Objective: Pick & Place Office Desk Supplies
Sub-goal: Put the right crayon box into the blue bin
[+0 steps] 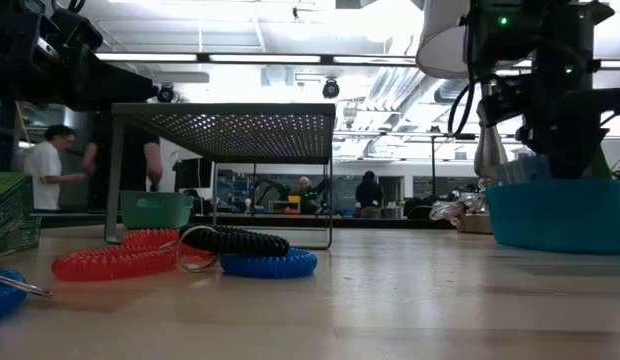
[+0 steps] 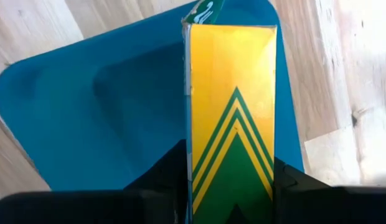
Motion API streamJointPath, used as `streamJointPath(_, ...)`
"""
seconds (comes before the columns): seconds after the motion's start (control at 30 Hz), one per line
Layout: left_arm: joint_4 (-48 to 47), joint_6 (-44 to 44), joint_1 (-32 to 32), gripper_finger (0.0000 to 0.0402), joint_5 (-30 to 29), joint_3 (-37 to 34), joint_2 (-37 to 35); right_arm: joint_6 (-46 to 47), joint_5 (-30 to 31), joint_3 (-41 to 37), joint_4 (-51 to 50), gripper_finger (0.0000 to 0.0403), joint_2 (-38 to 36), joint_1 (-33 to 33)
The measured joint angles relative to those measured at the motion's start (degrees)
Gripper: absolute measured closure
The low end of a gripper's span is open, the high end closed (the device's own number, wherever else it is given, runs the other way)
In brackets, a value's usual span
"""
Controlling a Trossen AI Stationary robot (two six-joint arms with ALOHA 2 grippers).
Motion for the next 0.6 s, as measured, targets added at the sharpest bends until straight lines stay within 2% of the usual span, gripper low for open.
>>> streamJointPath(0.3,0.00,0.00,0.01,0.0323,0.01,0.00,-0.01,-0.07,0.02,0.02,0.28,0.0292,0.05,-0.16)
streamJointPath(0.6,0.02,0.00,0.01,0.0323,0.00,0.00,0.00,-0.39,0.62,0.02,0.22,0.0268,0.05,-0.18)
